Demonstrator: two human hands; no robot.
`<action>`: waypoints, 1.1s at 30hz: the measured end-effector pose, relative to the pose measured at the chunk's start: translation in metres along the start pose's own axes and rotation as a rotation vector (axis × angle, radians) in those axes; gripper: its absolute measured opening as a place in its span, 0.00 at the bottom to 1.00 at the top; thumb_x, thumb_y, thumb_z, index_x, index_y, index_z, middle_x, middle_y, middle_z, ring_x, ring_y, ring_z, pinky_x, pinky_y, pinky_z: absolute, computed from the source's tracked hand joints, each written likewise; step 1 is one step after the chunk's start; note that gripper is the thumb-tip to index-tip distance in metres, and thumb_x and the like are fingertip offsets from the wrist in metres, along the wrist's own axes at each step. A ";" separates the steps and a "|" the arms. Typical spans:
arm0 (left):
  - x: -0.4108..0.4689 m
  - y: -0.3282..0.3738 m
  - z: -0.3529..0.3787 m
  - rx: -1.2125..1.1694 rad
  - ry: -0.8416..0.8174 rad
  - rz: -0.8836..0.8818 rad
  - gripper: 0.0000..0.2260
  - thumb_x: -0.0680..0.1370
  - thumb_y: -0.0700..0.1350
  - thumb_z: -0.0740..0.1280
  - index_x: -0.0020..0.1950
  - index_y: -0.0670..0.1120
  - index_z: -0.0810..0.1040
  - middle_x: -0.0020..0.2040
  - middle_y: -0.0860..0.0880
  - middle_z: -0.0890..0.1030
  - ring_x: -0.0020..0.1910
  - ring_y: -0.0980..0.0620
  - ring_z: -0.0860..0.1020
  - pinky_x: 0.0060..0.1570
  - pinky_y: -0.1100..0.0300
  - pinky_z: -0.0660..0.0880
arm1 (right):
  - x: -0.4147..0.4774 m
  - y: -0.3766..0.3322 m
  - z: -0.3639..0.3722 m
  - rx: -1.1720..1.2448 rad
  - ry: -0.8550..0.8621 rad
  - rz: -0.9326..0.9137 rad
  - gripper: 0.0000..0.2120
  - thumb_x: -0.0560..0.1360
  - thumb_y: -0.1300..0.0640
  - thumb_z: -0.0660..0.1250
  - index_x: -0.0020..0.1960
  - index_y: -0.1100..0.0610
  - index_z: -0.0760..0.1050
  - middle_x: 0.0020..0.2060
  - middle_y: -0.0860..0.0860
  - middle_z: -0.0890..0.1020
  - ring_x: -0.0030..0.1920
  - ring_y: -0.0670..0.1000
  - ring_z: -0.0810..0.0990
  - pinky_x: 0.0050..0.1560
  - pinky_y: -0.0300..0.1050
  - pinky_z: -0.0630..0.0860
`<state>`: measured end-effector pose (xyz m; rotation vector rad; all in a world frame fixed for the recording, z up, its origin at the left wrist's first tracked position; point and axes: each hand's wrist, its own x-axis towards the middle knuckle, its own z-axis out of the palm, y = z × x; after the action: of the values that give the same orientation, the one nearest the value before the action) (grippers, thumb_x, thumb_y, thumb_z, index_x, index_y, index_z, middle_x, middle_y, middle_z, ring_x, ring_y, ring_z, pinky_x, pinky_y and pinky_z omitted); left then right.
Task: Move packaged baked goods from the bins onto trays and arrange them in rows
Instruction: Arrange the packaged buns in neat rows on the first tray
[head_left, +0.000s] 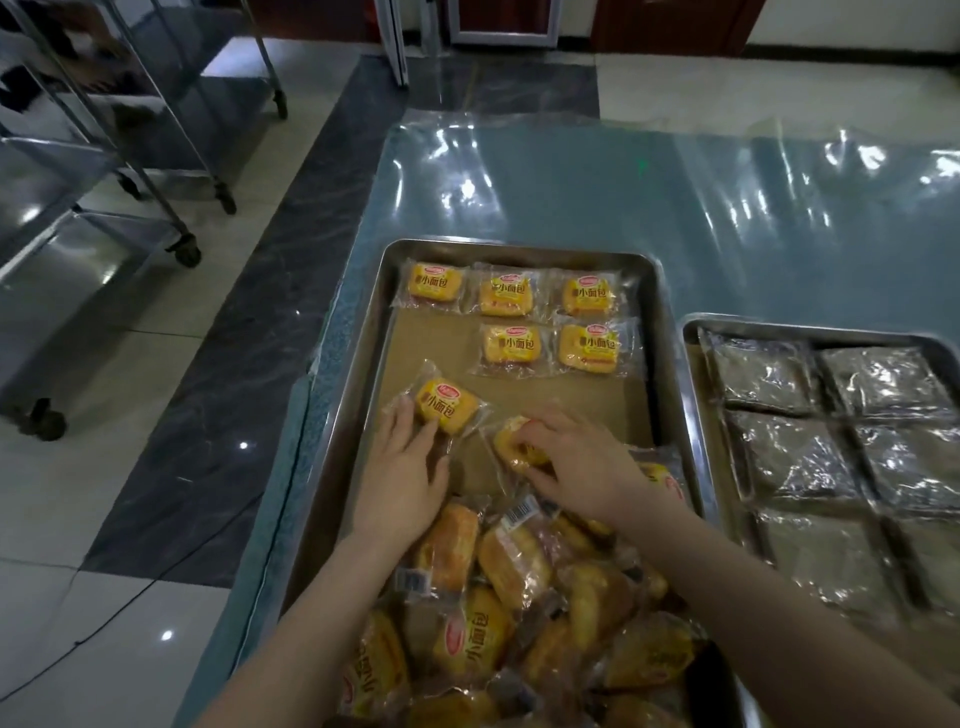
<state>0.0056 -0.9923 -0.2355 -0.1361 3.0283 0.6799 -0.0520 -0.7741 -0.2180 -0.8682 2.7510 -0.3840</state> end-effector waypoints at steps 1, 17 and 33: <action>0.000 -0.005 0.002 0.083 -0.037 0.060 0.27 0.80 0.54 0.57 0.76 0.55 0.52 0.78 0.51 0.45 0.76 0.51 0.42 0.71 0.55 0.41 | 0.001 0.000 0.000 0.025 -0.025 -0.005 0.18 0.75 0.48 0.64 0.65 0.45 0.71 0.70 0.46 0.68 0.70 0.51 0.65 0.68 0.54 0.65; 0.083 -0.018 -0.002 0.064 -0.229 -0.121 0.34 0.79 0.62 0.52 0.77 0.49 0.40 0.78 0.46 0.40 0.76 0.47 0.44 0.73 0.48 0.50 | 0.009 0.018 0.009 0.059 0.187 0.498 0.22 0.78 0.45 0.55 0.67 0.52 0.71 0.69 0.54 0.69 0.71 0.58 0.63 0.72 0.56 0.58; -0.025 0.007 -0.028 -0.573 -0.435 -0.179 0.20 0.77 0.52 0.65 0.68 0.60 0.67 0.67 0.54 0.73 0.62 0.56 0.74 0.61 0.50 0.73 | 0.007 0.026 -0.016 0.044 0.058 0.451 0.19 0.78 0.45 0.56 0.52 0.53 0.82 0.60 0.52 0.78 0.63 0.55 0.72 0.57 0.53 0.75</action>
<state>0.0297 -0.9956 -0.2058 -0.2320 2.3099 1.3332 -0.0756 -0.7544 -0.2125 -0.2113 2.8657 -0.3830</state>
